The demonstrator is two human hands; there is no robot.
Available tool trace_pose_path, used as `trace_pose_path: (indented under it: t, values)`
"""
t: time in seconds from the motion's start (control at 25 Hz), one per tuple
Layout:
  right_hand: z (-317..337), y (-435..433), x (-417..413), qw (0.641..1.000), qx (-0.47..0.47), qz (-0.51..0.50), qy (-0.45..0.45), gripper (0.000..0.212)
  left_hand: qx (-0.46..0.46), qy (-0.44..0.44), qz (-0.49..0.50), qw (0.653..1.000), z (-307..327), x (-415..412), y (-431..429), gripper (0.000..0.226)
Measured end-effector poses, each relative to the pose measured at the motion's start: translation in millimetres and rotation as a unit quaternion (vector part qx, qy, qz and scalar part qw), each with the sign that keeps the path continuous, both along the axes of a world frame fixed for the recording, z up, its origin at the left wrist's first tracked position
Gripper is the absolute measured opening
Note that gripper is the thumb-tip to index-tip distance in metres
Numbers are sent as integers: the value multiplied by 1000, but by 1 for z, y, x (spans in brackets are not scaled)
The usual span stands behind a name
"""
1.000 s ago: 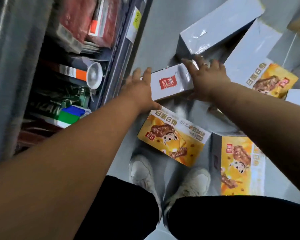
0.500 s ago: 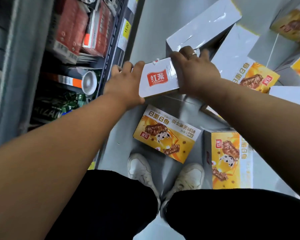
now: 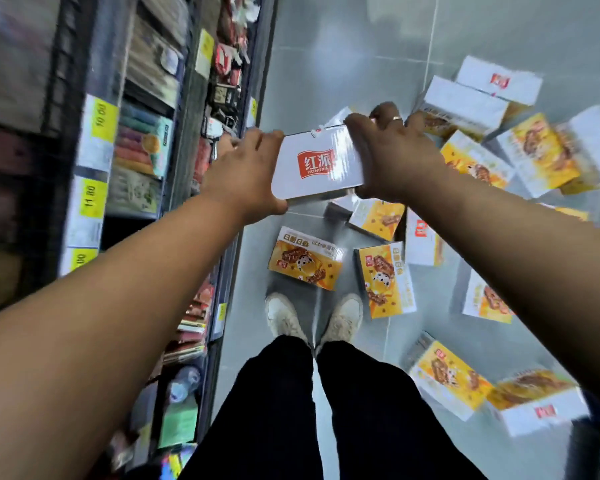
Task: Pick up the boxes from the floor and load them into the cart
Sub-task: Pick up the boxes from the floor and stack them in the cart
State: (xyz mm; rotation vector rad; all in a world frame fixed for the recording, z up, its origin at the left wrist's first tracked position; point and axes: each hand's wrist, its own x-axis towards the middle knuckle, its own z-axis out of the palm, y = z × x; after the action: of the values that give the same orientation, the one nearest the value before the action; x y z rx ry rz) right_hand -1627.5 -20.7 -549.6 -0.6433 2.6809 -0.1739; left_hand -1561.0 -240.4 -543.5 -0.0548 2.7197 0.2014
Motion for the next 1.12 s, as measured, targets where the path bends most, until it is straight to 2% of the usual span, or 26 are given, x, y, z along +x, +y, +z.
trace_pose_path:
  t: [0.12,0.28,0.44,0.64,0.84,1.0,1.12]
  values:
    - [100,38,16,998,-23,-50,-7,98,21,21,-39,999,103,-1,26,101]
    - [183,90,49,992,-54,-110,1,99,85,58,-79,992,187,4,52,101]
    - [247,147,103,976,-69,-206,17,100,161,62,-131,976,246,23,99,97]
    - [289,198,198,943,-99,-315,33,104,240,57,-204,947,278,54,153,98]
    - [327,251,320,889,-129,-436,59,103,304,62,-309,899,315,110,224,91]
    - [351,299,425,831,-157,-524,101,101,331,44,-396,855,344,168,301,102]
    - [361,348,528,783,-176,-579,143,101,327,24,-462,824,364,233,382,102]
